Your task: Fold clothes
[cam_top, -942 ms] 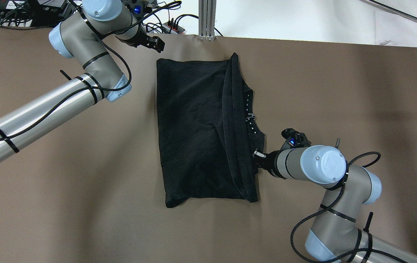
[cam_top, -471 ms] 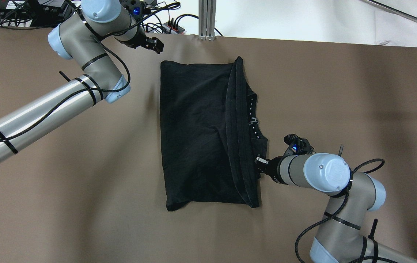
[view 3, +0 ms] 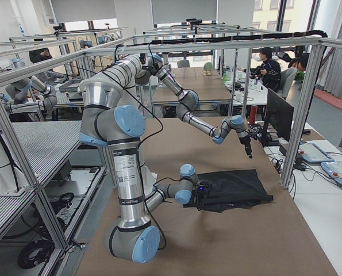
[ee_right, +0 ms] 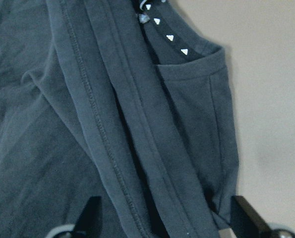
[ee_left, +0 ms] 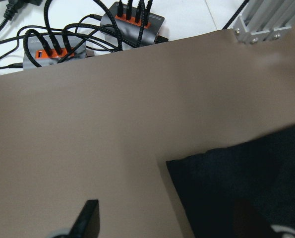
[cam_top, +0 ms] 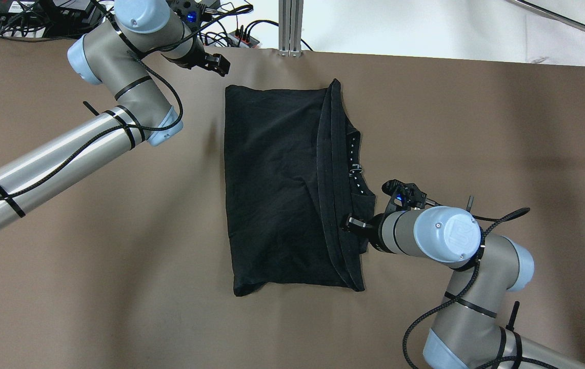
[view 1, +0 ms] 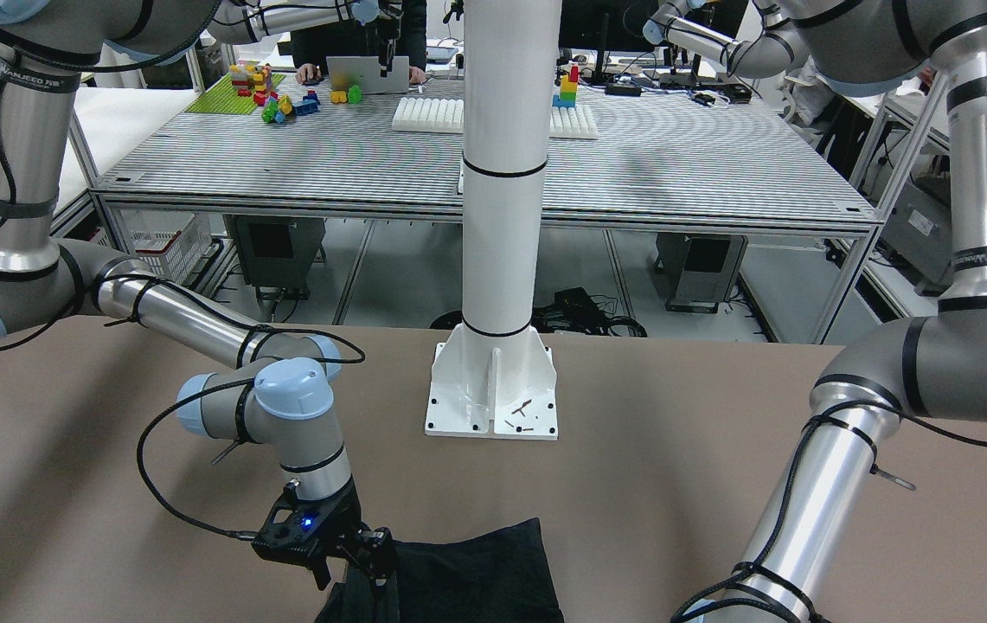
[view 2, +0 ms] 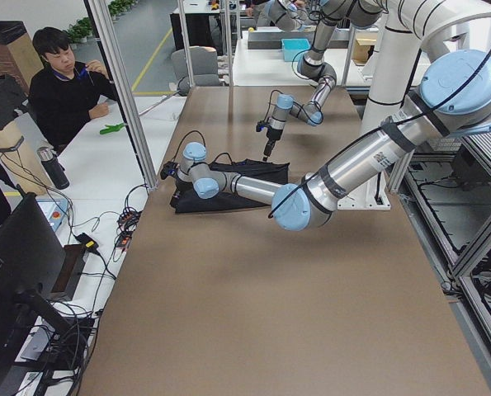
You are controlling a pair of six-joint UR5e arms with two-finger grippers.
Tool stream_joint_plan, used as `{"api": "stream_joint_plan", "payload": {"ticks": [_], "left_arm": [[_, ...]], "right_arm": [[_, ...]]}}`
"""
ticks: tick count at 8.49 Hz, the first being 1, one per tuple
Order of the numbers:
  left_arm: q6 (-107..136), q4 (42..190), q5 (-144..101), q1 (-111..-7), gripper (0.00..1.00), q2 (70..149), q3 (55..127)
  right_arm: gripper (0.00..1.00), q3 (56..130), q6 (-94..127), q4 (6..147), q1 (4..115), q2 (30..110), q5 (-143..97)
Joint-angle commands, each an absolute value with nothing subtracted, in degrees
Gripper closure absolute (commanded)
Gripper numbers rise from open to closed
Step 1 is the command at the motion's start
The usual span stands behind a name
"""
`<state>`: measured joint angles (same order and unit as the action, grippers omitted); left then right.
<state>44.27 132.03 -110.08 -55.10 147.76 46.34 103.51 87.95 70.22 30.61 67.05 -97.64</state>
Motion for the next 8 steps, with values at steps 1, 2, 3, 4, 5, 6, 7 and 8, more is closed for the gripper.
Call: {"api": "stream_joint_plan", "payload": {"ticks": [1, 2, 3, 4, 5, 6, 7, 8], "left_arm": [[44.3, 132.0, -110.0, -54.8, 0.06, 146.8, 47.4], [44.2, 132.1, -110.0, -54.8, 0.05, 146.7, 47.4], [44.1, 132.0, -110.0, -54.8, 0.05, 146.6, 47.4], [44.0, 132.1, -110.0, -54.8, 0.05, 146.3, 47.5], [43.9, 132.1, -110.1, -54.8, 0.05, 146.3, 47.4], [43.9, 132.1, -110.0, -54.8, 0.05, 146.2, 47.5], [43.9, 132.1, -110.0, -54.8, 0.05, 146.1, 47.5], [44.0, 132.2, -110.0, -54.8, 0.05, 145.7, 47.5]], "right_arm": [[0.07, 105.2, 71.0, 82.0, 27.0, 62.6, -92.1], [0.08, 105.0, 64.0, 83.2, 23.5, 62.9, -86.9], [0.11, 105.0, 59.7, 86.1, 21.7, 63.0, -85.4], [0.18, 105.4, 56.2, 89.3, 21.7, 62.9, -85.2], [0.25, 105.6, 53.6, 89.9, 21.5, 63.0, -85.2], [0.32, 105.8, 52.0, 90.0, 21.4, 63.5, -85.1], [0.42, 105.8, 50.8, 90.0, 21.3, 63.5, -84.8], [0.50, 105.7, 50.8, 90.0, 20.7, 63.6, -83.4]]}}
